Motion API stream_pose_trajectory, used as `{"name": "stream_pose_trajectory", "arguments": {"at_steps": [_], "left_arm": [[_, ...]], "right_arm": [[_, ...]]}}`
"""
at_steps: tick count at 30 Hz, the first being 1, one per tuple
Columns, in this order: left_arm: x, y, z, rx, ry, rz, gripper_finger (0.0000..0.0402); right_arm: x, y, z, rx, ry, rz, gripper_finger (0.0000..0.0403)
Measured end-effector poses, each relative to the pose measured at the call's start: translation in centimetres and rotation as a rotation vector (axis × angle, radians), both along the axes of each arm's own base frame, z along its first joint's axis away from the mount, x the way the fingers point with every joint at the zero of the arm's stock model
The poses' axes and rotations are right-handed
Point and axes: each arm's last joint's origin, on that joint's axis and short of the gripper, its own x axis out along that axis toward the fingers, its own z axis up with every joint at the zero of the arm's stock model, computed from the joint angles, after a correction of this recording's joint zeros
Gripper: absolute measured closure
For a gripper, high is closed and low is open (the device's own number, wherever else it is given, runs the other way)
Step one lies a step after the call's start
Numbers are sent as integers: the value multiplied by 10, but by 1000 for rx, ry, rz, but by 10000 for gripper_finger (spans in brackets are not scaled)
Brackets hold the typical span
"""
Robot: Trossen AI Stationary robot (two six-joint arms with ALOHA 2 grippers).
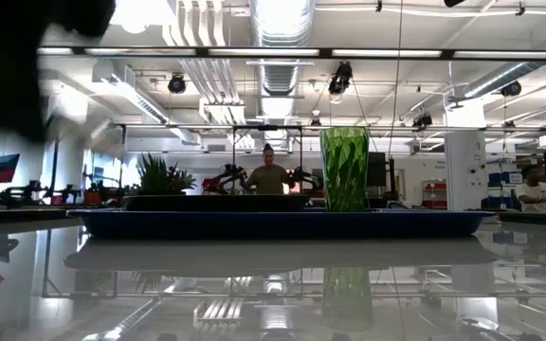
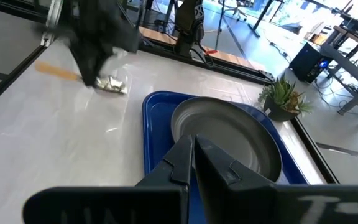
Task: Pick and place plate/cup/fork/spoon on tray
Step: Put the orange spoon on the blue tray between the black plate and the orange fork
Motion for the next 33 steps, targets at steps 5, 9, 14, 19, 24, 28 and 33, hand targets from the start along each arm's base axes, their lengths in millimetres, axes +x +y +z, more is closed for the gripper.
{"name": "stream_pose_trajectory", "arguments": {"at_steps": [5, 9, 14, 19, 24, 28, 33], "left_arm": [[7, 8, 64, 122, -381, -264, 400], [15, 26, 107, 335, -643, -460, 400], [31, 50, 129, 498, -815, -708, 401], [48, 65, 134, 466, -1009, -1014, 401], [60, 74, 119, 663, -928, -1001, 401], [67, 76, 106, 805, -798, -938, 401], [72, 75, 95, 862, -730, -901, 401]], "right_arm": [[0, 0, 0, 2, 2, 9, 394], [0, 0, 0, 2, 2, 9, 394], [0, 1, 1, -11, -3, 17, 394], [2, 5, 2, 14, -21, 134, 394], [7, 13, 4, 90, -88, 272, 394], [15, 18, 1, 140, -111, 258, 381], [28, 21, -7, 147, -127, 230, 323]]}}
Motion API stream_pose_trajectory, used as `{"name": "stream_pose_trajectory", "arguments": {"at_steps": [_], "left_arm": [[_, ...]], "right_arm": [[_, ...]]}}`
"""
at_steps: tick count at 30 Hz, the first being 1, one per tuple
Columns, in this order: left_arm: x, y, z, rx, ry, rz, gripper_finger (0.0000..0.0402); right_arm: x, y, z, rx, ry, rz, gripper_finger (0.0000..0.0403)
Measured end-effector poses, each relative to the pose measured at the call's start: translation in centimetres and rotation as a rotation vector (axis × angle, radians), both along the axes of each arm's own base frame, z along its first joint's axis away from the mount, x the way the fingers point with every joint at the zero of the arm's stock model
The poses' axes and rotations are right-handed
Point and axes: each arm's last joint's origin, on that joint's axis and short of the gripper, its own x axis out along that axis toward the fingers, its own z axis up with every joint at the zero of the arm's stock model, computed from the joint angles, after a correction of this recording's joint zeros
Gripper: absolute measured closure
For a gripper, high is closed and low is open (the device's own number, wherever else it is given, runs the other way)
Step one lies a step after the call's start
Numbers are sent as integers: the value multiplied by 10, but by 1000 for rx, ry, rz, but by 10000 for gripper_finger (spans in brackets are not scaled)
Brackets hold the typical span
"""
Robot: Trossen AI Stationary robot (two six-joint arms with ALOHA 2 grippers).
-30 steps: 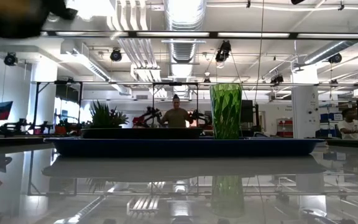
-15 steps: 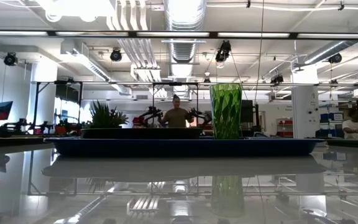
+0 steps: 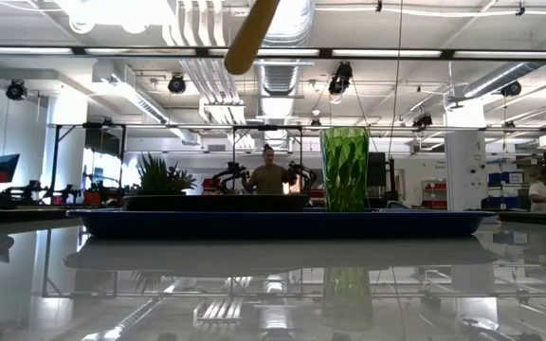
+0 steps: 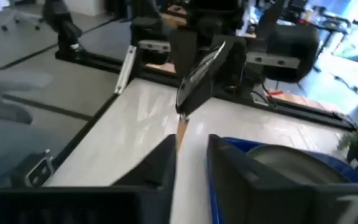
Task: Pick and place plate/cup/fork/spoon on tray
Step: Put the orange spoon on the blue tray between the black plate and the orange fork
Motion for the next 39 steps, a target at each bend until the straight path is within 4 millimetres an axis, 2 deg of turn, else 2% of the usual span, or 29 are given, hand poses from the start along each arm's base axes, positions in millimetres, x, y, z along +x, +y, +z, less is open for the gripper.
{"name": "stream_pose_trajectory", "arguments": {"at_steps": [6, 10, 15, 20, 24, 28, 39], "left_arm": [[0, 4, -7, 81, 9, 197, 401], [-1, 7, -12, 109, 16, 257, 402], [0, 6, -19, 118, -3, 252, 401], [1, 6, -16, 120, -42, 242, 401], [2, 5, -15, 116, -50, 240, 401], [2, 5, -16, 115, -50, 239, 401], [2, 6, -16, 115, -53, 247, 401]], "right_arm": [[8, -4, 6, 105, -40, -178, 227], [8, -7, 5, 136, -51, -309, 182], [16, -6, -2, 153, -59, -325, 156], [29, -8, -10, 178, -60, -290, 157], [37, -8, -10, 218, -98, -223, 169], [41, -7, -11, 202, -120, -210, 203], [57, -12, -18, 223, -176, -196, 380]]}}
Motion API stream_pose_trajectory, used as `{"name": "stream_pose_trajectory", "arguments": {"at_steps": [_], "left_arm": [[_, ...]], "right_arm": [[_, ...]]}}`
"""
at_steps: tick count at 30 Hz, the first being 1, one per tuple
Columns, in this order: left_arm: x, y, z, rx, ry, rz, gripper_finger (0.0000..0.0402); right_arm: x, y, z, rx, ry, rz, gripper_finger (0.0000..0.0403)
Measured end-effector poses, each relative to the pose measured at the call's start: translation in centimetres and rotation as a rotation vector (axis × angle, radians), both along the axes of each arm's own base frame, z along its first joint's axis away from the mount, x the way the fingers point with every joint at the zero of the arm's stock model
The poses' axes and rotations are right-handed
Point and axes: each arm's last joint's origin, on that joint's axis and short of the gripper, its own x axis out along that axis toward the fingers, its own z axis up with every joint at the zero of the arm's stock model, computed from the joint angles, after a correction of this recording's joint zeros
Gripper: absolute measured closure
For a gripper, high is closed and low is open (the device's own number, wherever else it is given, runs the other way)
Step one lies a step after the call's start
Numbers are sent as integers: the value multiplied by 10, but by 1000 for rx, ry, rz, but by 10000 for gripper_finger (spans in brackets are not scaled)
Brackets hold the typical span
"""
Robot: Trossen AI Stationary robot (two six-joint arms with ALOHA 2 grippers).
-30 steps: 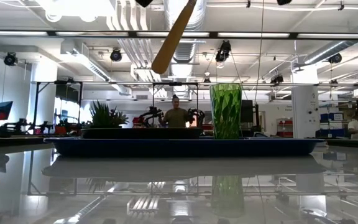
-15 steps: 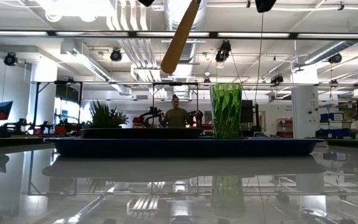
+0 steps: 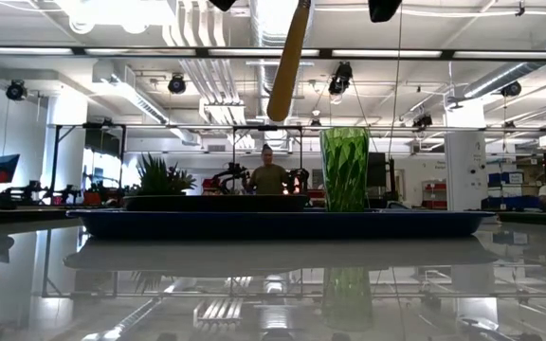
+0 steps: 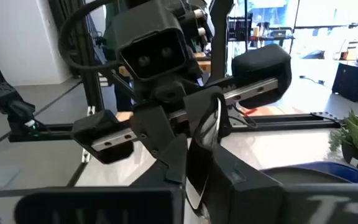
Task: Pick and place plate/cup/fork/spoon on tray
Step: Put the orange spoon on the blue tray between the black plate and the orange fork
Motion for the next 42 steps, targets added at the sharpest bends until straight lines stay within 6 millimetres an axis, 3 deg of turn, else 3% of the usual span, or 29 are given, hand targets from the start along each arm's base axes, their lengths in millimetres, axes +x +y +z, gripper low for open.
{"name": "stream_pose_trajectory", "arguments": {"at_steps": [13, 21, 29, 36, 42], "left_arm": [[-4, 3, 6, -28, -23, 23, 396], [-7, 4, 7, -24, -20, 42, 302], [-14, 12, 6, 85, 37, 235, 215], [-7, 20, -4, 18, -42, 389, 207], [7, 20, -25, -26, -125, 407, 207]], "right_arm": [[-6, -1, 9, -6, -19, 9, 394], [-9, -3, 12, -17, -11, -14, 395], [-16, -11, 12, 7, 37, -243, 395], [-21, -11, 13, 116, -22, -505, 395], [-12, -7, 2, 148, -66, -553, 395]]}}
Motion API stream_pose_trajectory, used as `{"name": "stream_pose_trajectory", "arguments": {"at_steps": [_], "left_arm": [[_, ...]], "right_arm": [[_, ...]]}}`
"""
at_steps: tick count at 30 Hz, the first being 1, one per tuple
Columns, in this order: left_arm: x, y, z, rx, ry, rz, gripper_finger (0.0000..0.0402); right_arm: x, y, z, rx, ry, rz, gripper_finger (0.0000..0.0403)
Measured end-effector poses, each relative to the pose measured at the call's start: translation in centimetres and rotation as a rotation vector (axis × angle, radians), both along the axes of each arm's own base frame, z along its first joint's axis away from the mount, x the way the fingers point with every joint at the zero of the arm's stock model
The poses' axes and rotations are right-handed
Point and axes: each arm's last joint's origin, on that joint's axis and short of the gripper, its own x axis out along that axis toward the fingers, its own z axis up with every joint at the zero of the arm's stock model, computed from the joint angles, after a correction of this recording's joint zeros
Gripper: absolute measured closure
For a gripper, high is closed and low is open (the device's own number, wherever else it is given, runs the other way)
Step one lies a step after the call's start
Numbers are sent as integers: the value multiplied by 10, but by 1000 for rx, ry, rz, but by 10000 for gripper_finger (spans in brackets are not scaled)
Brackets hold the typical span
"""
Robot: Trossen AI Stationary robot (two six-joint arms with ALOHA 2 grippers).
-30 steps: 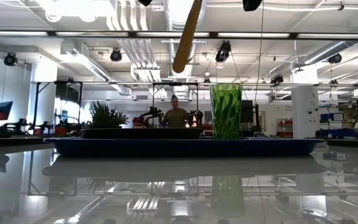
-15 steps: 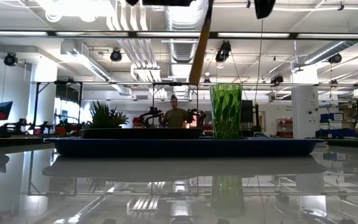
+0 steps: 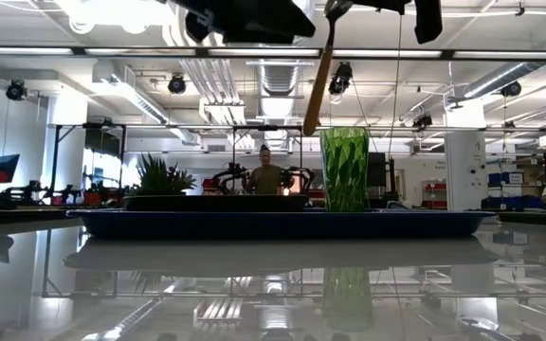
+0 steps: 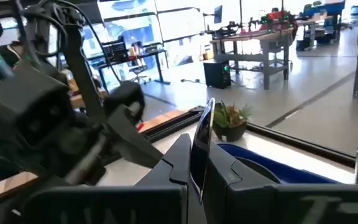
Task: Pick and place plate/cup/fork/spoon on tray
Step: Put the orange spoon on the blue tray between the black plate and the orange fork
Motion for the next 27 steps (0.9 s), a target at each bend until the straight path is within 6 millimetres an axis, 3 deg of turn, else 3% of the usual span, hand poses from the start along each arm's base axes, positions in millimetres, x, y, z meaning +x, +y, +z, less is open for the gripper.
{"name": "stream_pose_trajectory", "arguments": {"at_steps": [11, 21, 24, 27], "left_arm": [[23, 5, -36, 18, -34, 92, 207], [25, 13, -41, 36, -33, 202, 208], [25, 13, -41, 40, -29, 202, 223], [25, 12, -41, 41, -28, 201, 262]], "right_arm": [[5, 4, -2, 2, -40, 19, 395], [6, 5, -1, 38, -72, 80, 394], [6, 5, -1, 38, -72, 81, 394], [6, 5, -1, 38, -72, 81, 394]]}}
